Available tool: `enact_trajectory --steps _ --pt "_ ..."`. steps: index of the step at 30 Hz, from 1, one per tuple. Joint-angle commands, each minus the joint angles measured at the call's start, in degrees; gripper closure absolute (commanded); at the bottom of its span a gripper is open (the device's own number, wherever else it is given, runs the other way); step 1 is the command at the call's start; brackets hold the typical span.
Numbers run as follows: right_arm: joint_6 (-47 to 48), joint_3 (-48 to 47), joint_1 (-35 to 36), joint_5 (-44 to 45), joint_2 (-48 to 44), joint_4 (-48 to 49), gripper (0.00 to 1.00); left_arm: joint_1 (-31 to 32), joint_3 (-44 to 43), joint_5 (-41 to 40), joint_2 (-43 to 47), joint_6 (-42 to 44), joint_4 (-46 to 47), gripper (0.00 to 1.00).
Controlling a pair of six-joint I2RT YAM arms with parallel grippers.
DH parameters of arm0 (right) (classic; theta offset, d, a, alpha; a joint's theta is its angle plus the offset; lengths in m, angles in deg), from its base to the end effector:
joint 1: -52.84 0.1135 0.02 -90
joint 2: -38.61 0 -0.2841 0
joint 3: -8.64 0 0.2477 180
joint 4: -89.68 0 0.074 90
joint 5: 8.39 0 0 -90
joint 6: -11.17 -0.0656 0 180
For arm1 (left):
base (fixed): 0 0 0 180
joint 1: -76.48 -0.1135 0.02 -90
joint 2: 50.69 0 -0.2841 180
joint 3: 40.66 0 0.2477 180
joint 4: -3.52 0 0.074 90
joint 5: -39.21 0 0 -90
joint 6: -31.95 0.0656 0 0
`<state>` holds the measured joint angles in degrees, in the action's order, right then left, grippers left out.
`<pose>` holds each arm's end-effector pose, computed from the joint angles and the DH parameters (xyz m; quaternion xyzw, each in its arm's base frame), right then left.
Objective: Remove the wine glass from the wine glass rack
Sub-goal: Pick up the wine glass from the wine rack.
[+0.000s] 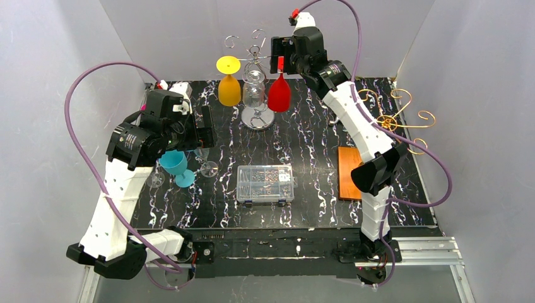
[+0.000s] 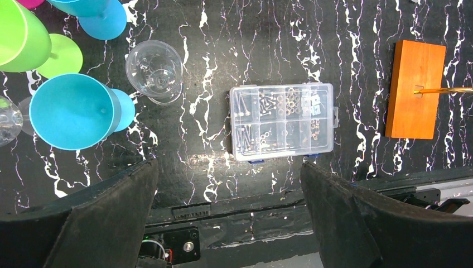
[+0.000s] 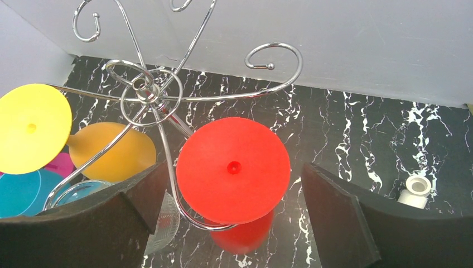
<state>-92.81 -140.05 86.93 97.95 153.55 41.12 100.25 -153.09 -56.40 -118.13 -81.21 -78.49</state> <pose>0.4063 0.2527 0.4737 -0.0516 0.7874 0.1431 0.5974 0.1832 -0.0737 0.4671 -0.0171 0.8940 -0.1372 0.4261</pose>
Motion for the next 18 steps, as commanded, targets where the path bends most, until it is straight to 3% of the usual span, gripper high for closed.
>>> enact_trajectory --steps 1,18 --pt "-0.4 -2.2 -0.4 -0.4 -1.6 2.5 0.02 0.3 -1.0 -1.0 0.2 0.5 -1.2 0.02" --pt "0.0 -1.9 0.3 -1.1 0.0 0.7 0.02 0.2 -1.4 -0.8 -0.3 0.6 -1.2 0.02"
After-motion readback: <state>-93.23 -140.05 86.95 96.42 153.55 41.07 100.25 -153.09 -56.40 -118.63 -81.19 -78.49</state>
